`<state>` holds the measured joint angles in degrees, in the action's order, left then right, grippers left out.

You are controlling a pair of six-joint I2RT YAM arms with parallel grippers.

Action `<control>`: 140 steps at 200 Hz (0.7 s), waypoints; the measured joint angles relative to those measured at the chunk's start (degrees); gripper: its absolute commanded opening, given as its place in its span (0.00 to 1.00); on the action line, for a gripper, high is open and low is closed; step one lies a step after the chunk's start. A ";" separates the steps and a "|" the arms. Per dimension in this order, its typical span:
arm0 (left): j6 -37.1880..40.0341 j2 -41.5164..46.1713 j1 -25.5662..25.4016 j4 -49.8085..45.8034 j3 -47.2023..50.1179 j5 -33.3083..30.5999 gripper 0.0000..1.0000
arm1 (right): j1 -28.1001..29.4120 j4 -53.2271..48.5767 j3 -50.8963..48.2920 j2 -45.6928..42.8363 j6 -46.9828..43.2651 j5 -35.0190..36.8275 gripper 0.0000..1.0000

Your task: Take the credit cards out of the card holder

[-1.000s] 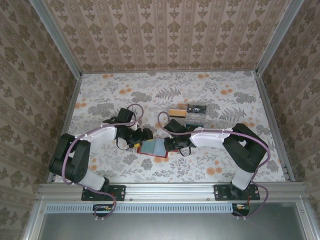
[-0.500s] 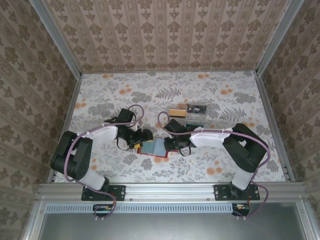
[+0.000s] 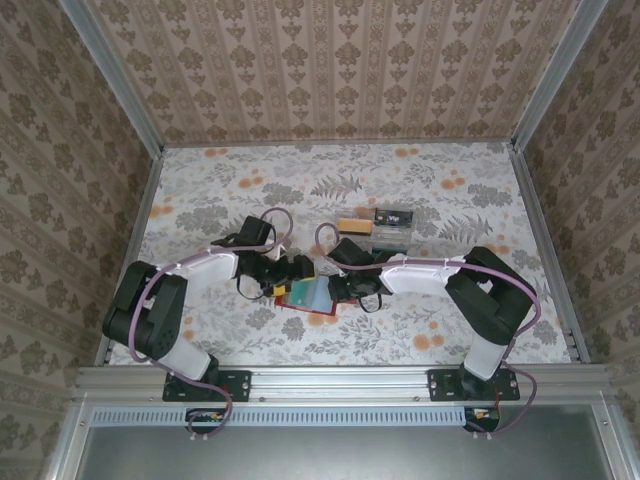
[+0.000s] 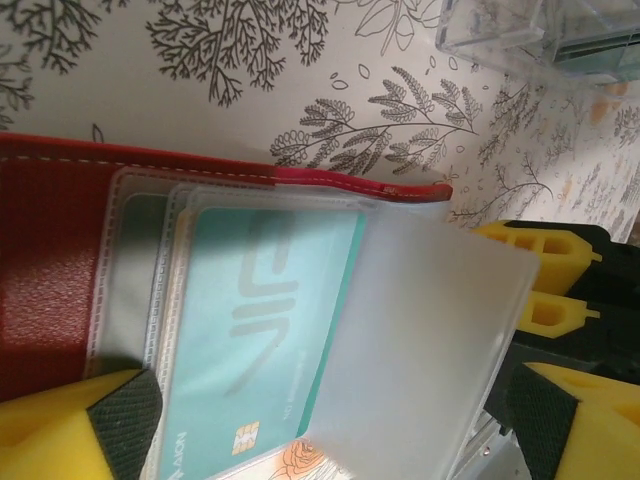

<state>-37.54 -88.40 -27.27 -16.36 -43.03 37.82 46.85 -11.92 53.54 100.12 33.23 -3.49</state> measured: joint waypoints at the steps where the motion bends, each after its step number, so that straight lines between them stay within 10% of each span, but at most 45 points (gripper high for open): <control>1: 0.00 0.00 -0.02 0.02 0.00 0.00 0.96 | 0.00 0.00 0.00 0.00 0.00 0.00 0.22; 84: 0.07 1.86 0.87 -2.16 -0.02 -1.60 0.96 | -1.25 0.15 -0.63 -0.76 0.17 0.04 0.30; 140: -0.24 4.31 6.12 -4.20 1.60 -6.32 0.63 | -3.13 -0.90 -0.46 -4.74 2.10 1.22 0.32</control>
<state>-37.78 -84.09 -21.15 -20.56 -41.43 31.51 43.72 -12.82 53.08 95.37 35.33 -2.26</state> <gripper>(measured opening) 0.707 0.321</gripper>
